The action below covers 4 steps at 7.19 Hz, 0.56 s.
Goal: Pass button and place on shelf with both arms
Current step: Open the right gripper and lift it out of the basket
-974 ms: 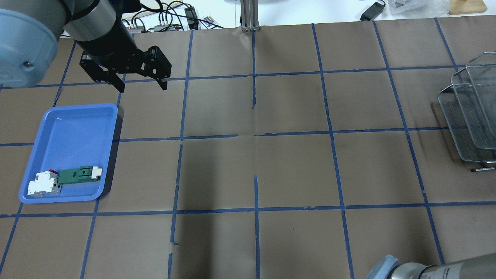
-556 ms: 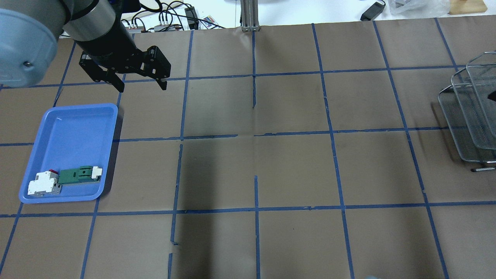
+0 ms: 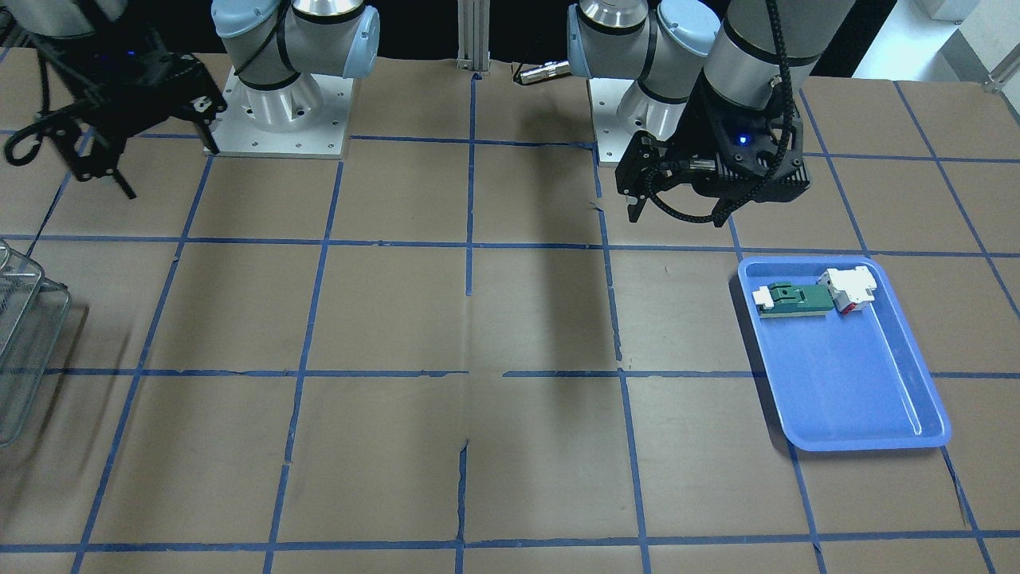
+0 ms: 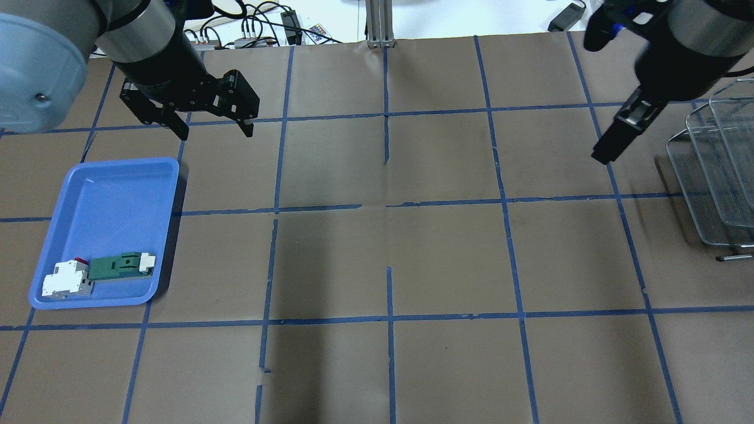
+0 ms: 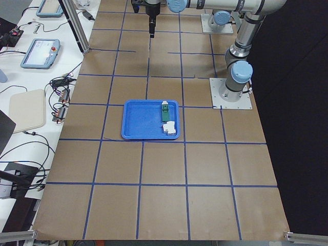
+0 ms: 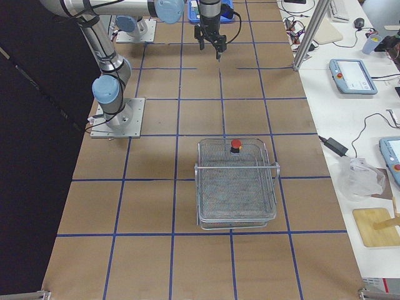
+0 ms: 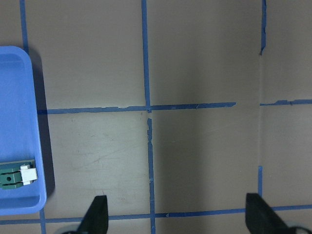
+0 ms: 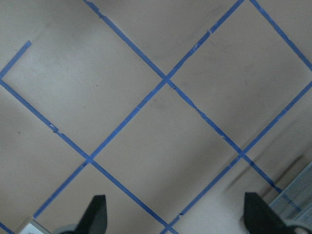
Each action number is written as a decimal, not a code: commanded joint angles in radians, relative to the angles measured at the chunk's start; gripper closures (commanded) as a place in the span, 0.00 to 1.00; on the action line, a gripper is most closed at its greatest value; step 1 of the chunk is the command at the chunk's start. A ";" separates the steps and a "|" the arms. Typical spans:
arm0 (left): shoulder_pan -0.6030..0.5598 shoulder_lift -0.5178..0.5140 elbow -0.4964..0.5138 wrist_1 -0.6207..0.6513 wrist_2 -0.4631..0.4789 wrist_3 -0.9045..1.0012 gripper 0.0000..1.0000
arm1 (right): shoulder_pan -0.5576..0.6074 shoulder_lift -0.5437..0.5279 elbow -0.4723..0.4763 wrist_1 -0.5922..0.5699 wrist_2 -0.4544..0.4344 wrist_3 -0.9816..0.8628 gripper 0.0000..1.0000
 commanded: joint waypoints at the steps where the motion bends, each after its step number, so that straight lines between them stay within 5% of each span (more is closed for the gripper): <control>1: 0.001 0.000 0.000 0.002 -0.001 0.000 0.00 | 0.102 0.032 -0.018 0.001 0.013 0.345 0.00; 4: -0.001 -0.002 0.000 0.004 -0.001 0.000 0.00 | 0.102 0.156 -0.188 0.042 0.001 0.566 0.00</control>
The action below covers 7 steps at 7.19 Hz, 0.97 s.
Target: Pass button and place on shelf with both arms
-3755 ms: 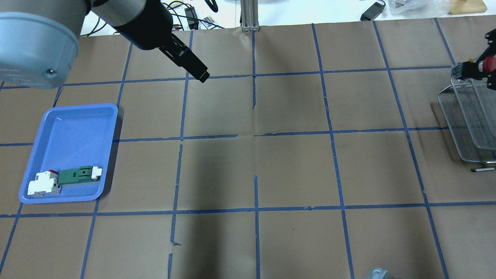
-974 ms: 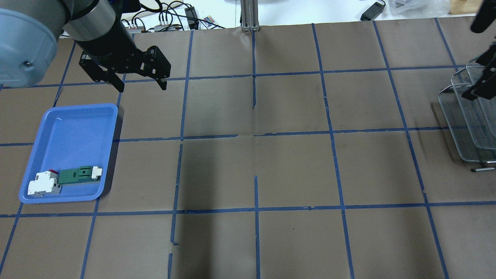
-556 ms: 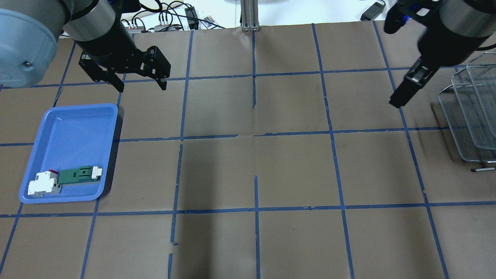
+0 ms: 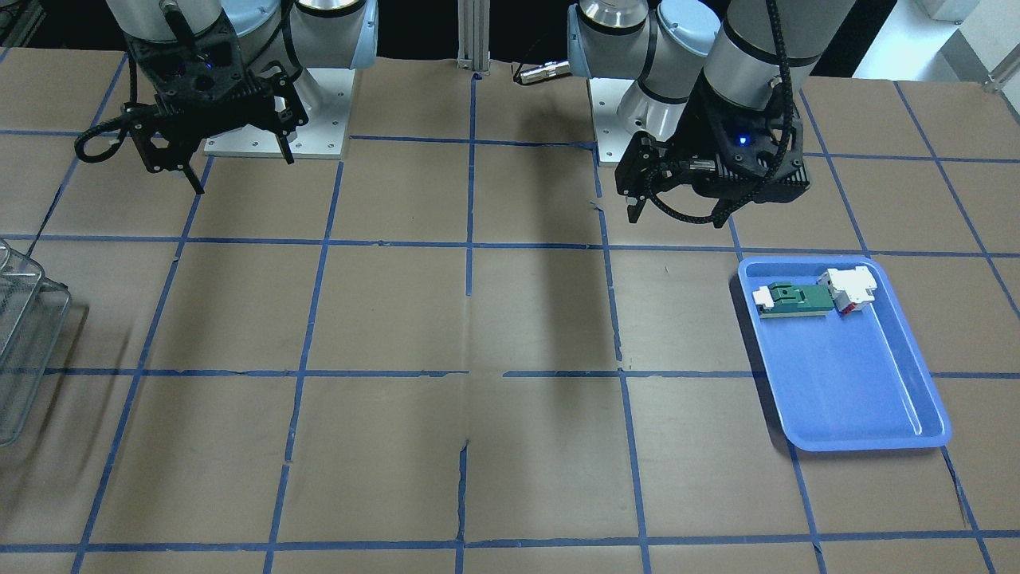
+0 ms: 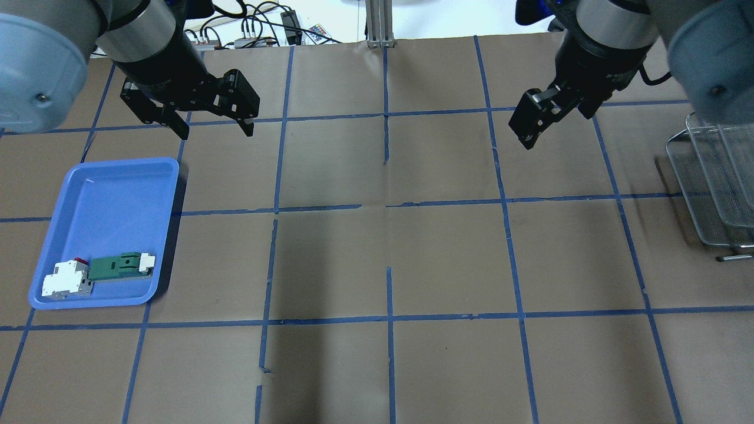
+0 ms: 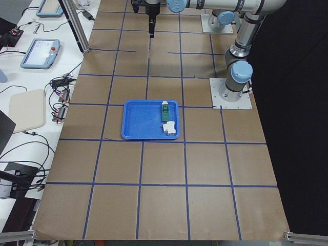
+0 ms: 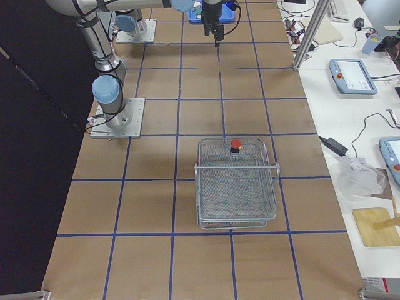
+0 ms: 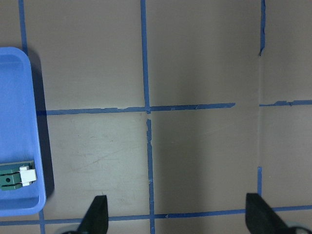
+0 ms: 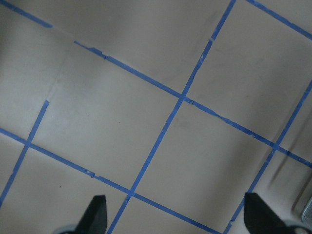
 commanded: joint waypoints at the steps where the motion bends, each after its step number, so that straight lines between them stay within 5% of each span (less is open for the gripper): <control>1: -0.001 0.001 0.000 -0.001 0.000 0.000 0.00 | 0.001 0.057 -0.083 0.029 -0.007 0.147 0.00; 7: -0.003 0.001 0.000 0.001 -0.002 -0.003 0.00 | -0.003 0.054 -0.080 0.034 -0.002 0.270 0.00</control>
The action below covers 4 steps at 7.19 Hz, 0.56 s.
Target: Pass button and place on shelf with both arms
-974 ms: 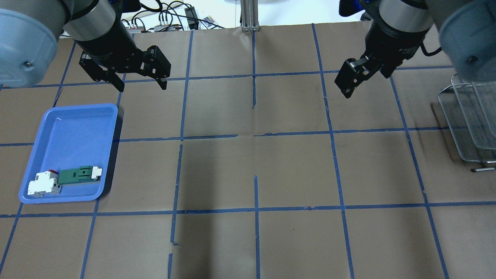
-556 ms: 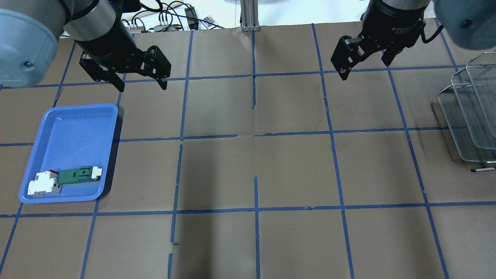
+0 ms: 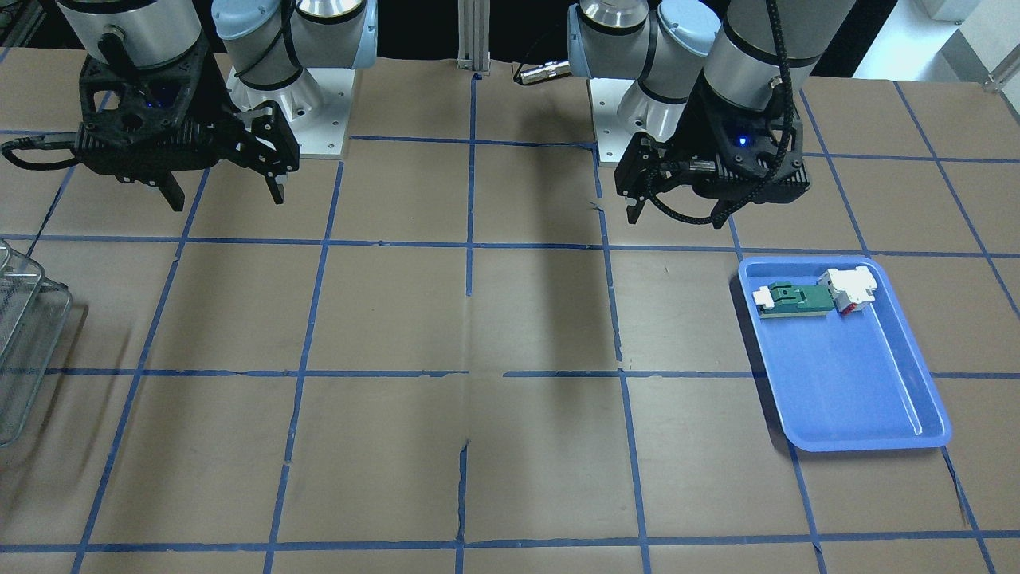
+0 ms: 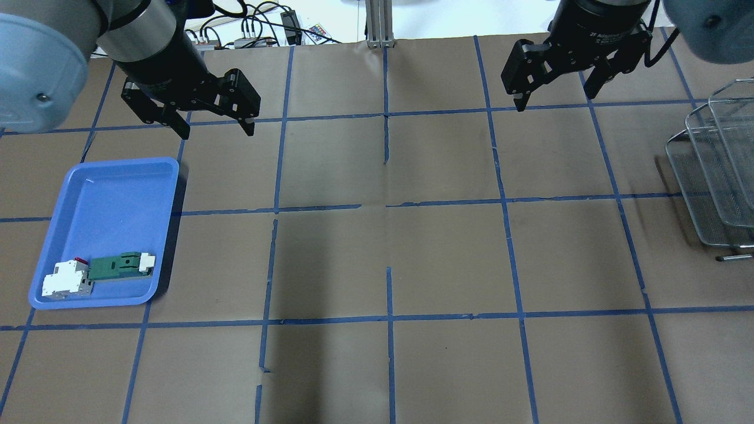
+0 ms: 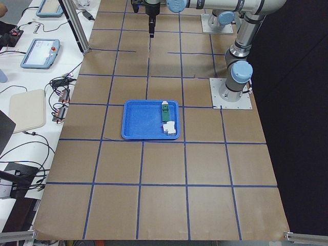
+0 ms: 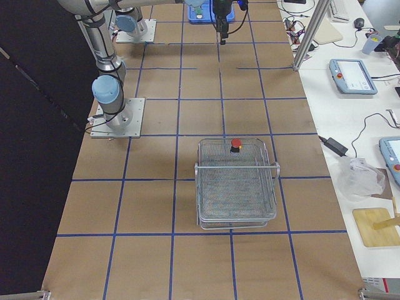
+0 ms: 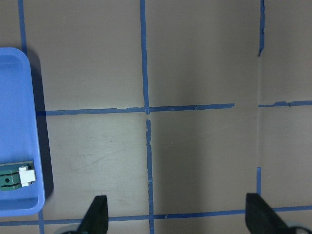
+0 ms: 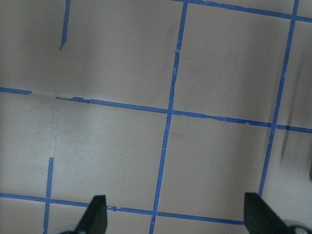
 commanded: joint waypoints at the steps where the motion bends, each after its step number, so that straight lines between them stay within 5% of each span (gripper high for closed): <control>1: 0.000 0.001 0.001 0.000 0.000 0.002 0.00 | -0.003 0.000 0.009 0.002 -0.009 0.005 0.00; 4: -0.001 0.001 0.001 0.000 -0.001 0.002 0.00 | -0.016 0.006 0.009 -0.004 -0.009 0.012 0.00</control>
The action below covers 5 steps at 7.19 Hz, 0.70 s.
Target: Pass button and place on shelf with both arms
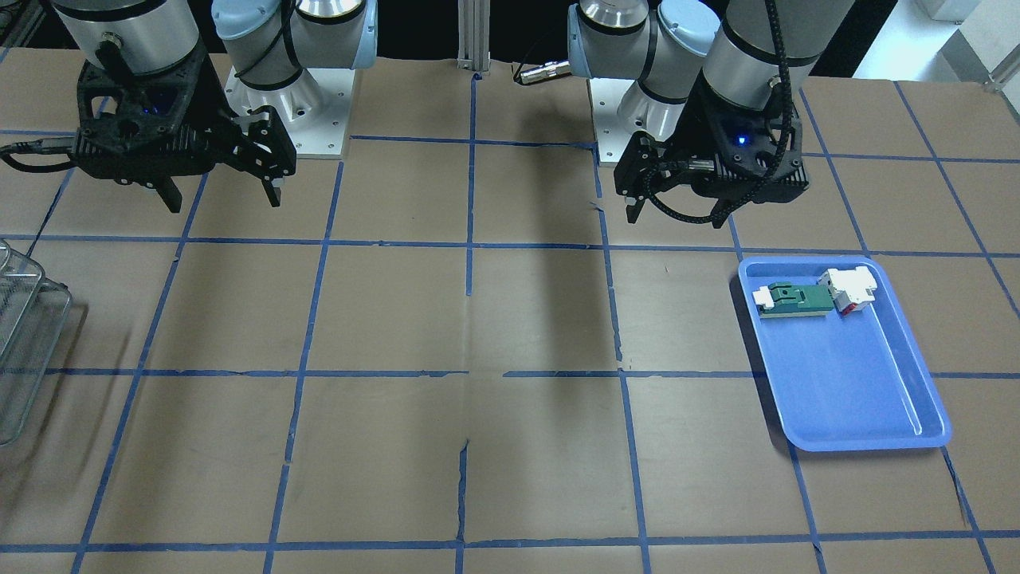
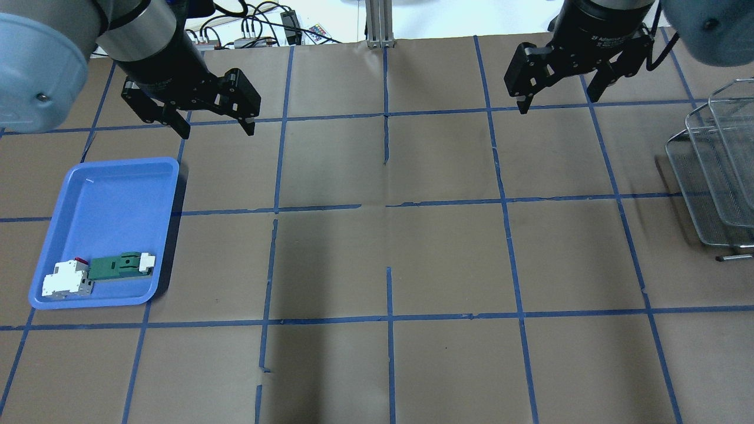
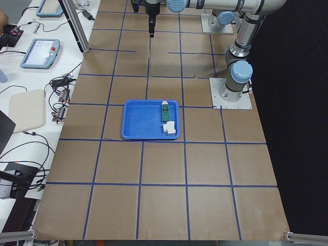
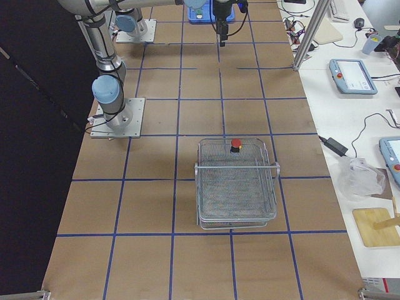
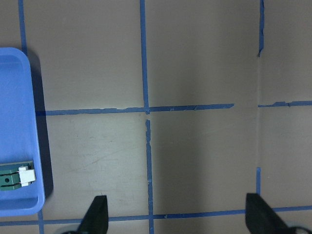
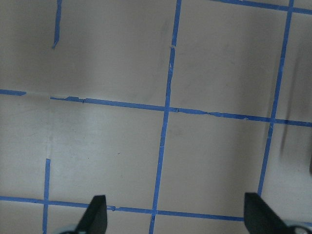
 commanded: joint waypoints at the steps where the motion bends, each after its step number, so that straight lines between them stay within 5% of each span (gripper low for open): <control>1: 0.000 0.000 0.000 0.000 0.000 0.000 0.00 | -0.037 0.003 0.003 0.015 -0.001 0.059 0.00; 5: 0.000 0.000 -0.002 0.000 0.000 0.001 0.00 | -0.039 -0.046 0.023 0.057 -0.007 0.154 0.00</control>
